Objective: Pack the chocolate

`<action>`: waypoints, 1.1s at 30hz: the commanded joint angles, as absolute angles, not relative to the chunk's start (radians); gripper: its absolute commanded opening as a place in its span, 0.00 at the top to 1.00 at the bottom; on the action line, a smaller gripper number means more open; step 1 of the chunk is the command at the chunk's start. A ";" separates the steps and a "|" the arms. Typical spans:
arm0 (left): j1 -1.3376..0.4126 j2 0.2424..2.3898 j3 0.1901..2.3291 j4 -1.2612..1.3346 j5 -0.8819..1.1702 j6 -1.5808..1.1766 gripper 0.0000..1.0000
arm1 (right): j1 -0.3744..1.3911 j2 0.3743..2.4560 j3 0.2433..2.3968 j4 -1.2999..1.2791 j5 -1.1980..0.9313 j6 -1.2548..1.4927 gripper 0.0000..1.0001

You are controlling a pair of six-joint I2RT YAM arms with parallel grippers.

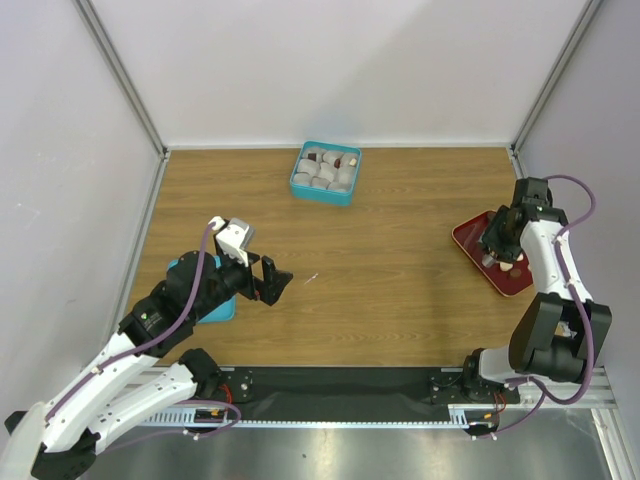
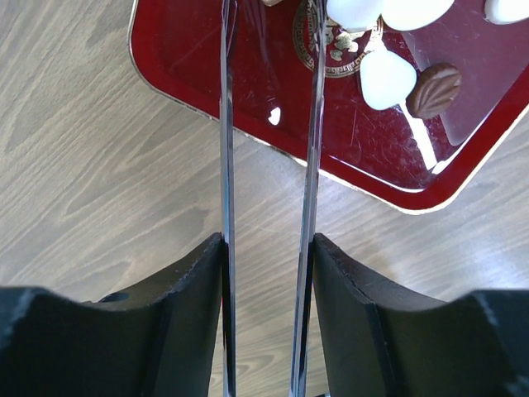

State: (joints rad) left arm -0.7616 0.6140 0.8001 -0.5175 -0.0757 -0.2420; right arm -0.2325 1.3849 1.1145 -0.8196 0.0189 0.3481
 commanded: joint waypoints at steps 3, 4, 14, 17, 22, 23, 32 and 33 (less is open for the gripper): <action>-0.761 0.610 0.801 -0.485 -0.083 -0.222 0.00 | -0.236 1.408 1.108 -0.755 0.032 0.345 0.50; -0.761 0.611 0.801 -0.485 -0.083 -0.222 0.00 | -0.236 1.413 1.108 -0.753 0.040 0.345 0.50; -0.761 0.624 0.805 -0.482 -0.083 -0.221 0.00 | -0.233 1.437 1.117 -0.750 0.035 0.327 0.51; -0.761 0.624 0.804 -0.480 -0.083 -0.221 0.00 | -0.215 1.460 1.129 -0.772 0.078 0.318 0.51; -0.761 0.624 0.804 -0.479 -0.081 -0.219 0.00 | -0.190 1.463 1.149 -0.796 0.100 0.314 0.52; -0.761 0.621 0.804 -0.480 -0.080 -0.219 0.00 | -0.178 1.463 1.154 -0.801 0.106 0.311 0.52; -0.761 0.611 0.802 -0.483 -0.081 -0.219 0.00 | -0.164 1.474 1.160 -0.816 0.114 0.299 0.51; -0.761 0.607 0.802 -0.482 -0.083 -0.219 0.00 | -0.164 1.474 1.158 -0.815 0.112 0.298 0.51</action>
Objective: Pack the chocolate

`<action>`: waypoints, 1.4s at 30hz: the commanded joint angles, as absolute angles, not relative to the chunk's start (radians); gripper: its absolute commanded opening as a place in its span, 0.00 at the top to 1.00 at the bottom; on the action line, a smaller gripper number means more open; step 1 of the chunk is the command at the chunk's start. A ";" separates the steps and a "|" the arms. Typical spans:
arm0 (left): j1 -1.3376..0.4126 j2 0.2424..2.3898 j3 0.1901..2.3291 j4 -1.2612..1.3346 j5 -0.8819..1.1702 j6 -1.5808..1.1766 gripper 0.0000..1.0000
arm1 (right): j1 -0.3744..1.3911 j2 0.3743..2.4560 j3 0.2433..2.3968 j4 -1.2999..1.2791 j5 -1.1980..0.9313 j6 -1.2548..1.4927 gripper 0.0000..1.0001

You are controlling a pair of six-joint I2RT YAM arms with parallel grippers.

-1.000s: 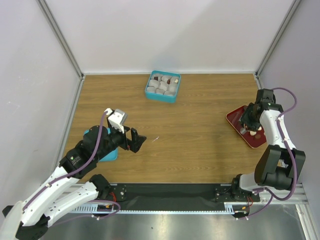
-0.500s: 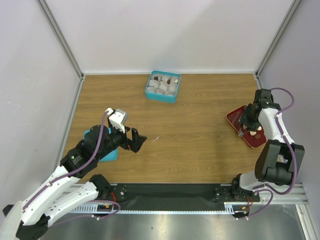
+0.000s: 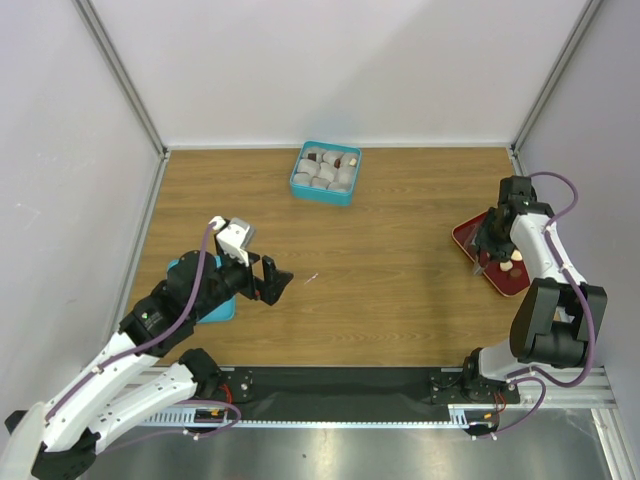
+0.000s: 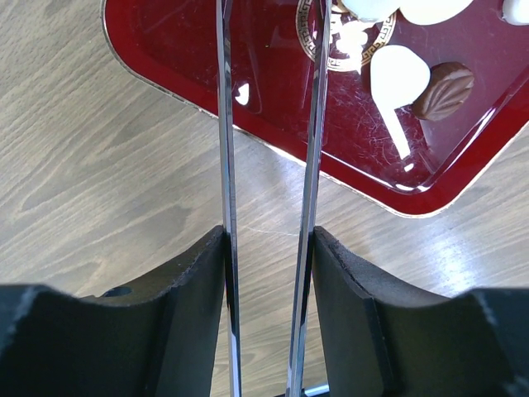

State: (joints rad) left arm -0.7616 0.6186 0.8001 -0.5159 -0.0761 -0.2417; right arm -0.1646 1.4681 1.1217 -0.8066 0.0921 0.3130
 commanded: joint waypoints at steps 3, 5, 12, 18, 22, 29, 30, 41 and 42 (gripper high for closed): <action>-0.761 0.606 0.802 -0.482 -0.084 -0.219 0.00 | -0.164 1.480 1.160 -0.819 0.123 0.295 0.51; -0.761 0.606 0.802 -0.482 -0.087 -0.219 0.00 | -0.164 1.485 1.161 -0.821 0.127 0.290 0.51; -0.761 0.607 0.804 -0.483 -0.089 -0.218 0.00 | -0.163 1.497 1.163 -0.821 0.101 0.273 0.51; -0.761 0.606 0.804 -0.483 -0.092 -0.218 0.00 | -0.163 1.511 1.172 -0.824 0.087 0.267 0.52; -0.761 0.607 0.804 -0.482 -0.091 -0.218 0.00 | -0.155 1.511 1.178 -0.831 0.087 0.262 0.53; -0.761 0.604 0.804 -0.483 -0.091 -0.218 0.00 | -0.127 1.500 1.201 -0.859 0.106 0.261 0.54; -0.761 0.606 0.804 -0.483 -0.091 -0.218 0.00 | -0.126 1.496 1.209 -0.864 0.109 0.261 0.55; -0.761 0.604 0.804 -0.483 -0.087 -0.218 0.00 | -0.124 1.496 1.233 -0.881 0.114 0.261 0.57; -0.761 0.604 0.804 -0.483 -0.087 -0.218 0.00 | -0.124 1.500 1.233 -0.882 0.109 0.261 0.58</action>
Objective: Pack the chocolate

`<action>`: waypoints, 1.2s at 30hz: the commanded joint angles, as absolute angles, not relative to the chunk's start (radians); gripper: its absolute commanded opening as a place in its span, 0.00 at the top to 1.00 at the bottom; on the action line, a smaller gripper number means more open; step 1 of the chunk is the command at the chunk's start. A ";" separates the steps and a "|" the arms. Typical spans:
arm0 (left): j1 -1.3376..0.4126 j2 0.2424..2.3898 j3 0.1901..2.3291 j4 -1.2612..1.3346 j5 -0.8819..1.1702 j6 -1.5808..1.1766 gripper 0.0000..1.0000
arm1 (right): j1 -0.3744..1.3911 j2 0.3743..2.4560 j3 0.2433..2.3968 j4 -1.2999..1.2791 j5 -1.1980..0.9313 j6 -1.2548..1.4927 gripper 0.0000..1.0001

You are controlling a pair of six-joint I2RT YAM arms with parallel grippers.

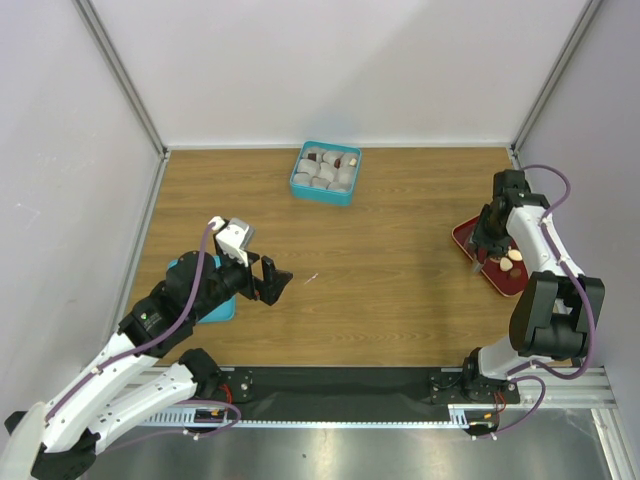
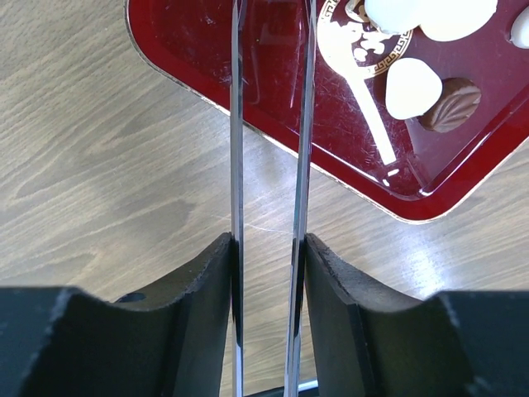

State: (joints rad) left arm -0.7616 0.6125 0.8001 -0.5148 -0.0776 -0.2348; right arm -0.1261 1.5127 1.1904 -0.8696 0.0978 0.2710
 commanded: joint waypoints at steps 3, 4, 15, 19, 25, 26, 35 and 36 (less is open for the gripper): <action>-0.761 0.606 0.804 -0.482 -0.089 -0.218 0.00 | -0.124 1.505 1.233 -0.879 0.103 0.256 0.59; -0.761 0.606 0.804 -0.483 -0.089 -0.218 0.00 | -0.124 1.505 1.233 -0.880 0.101 0.255 0.59; -0.761 0.612 0.804 -0.480 -0.087 -0.218 0.00 | -0.123 1.480 1.259 -0.897 0.103 0.259 0.59; -0.761 0.614 0.804 -0.482 -0.086 -0.218 0.00 | -0.123 1.467 1.278 -0.913 0.104 0.258 0.59; -0.761 0.615 0.804 -0.483 -0.089 -0.219 0.00 | -0.109 1.437 1.310 -0.931 0.107 0.262 0.59; -0.761 0.614 0.804 -0.483 -0.090 -0.219 0.00 | -0.095 1.434 1.316 -0.933 0.109 0.261 0.59; -0.761 0.603 0.804 -0.483 -0.115 -0.221 0.00 | 0.164 1.483 1.483 -0.893 0.120 0.339 0.60; -0.761 0.603 0.804 -0.483 -0.117 -0.221 0.00 | 0.199 1.530 1.529 -0.875 0.109 0.342 0.60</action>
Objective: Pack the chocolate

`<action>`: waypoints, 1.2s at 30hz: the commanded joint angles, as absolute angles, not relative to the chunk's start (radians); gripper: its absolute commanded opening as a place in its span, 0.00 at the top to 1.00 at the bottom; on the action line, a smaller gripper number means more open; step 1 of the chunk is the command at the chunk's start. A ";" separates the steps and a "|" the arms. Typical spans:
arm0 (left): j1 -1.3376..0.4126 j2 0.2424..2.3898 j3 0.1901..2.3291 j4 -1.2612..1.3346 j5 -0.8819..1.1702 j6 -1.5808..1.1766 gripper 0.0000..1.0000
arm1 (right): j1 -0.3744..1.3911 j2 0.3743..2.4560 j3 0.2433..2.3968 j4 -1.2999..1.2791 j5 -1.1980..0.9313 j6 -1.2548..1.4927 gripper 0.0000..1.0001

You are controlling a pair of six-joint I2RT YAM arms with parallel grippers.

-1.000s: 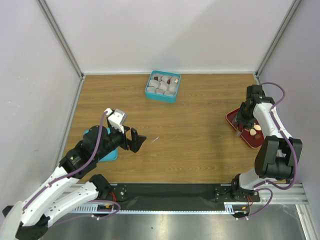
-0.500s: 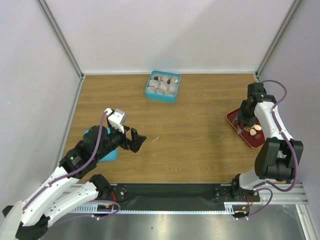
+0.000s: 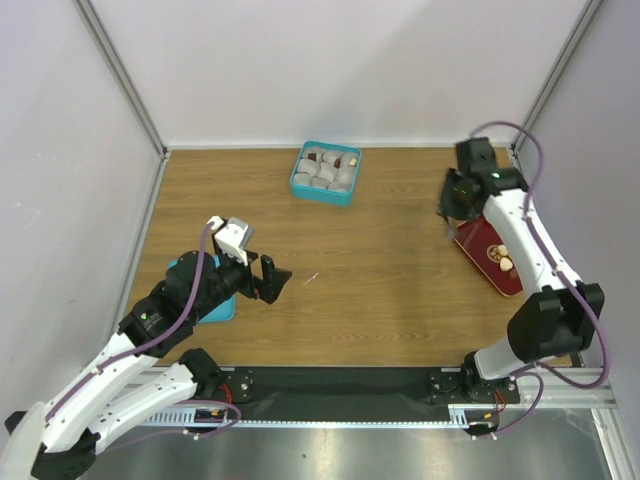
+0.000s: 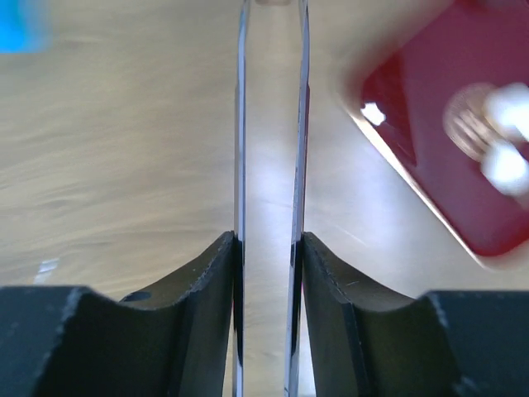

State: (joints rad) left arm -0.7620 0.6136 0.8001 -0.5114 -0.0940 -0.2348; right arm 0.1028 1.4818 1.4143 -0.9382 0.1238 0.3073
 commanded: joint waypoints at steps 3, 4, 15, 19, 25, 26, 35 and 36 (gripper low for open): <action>-0.761 0.601 0.804 -0.486 -0.126 -0.221 0.00 | 0.322 1.636 1.615 -0.801 0.121 0.345 0.60; -0.761 0.601 0.804 -0.486 -0.127 -0.221 0.00 | 0.381 1.672 1.671 -0.760 0.129 0.336 0.60; -0.761 0.589 0.802 -0.494 -0.153 -0.222 0.00 | 0.520 2.049 2.031 -0.657 0.180 0.252 0.61; -0.761 0.592 0.802 -0.492 -0.153 -0.221 0.00 | 0.523 2.063 1.999 -0.588 0.176 0.235 0.60; -0.761 0.603 0.804 -0.489 -0.143 -0.221 0.00 | 0.526 2.063 1.936 -0.508 0.190 0.196 0.60; -0.761 0.603 0.805 -0.489 -0.143 -0.221 0.00 | 0.526 2.065 1.930 -0.502 0.190 0.177 0.60; -0.761 0.601 0.804 -0.491 -0.144 -0.221 0.00 | 0.532 2.123 1.960 -0.545 0.230 0.150 0.59; -0.761 0.603 0.804 -0.492 -0.143 -0.221 0.00 | 0.532 2.123 1.962 -0.558 0.227 0.156 0.59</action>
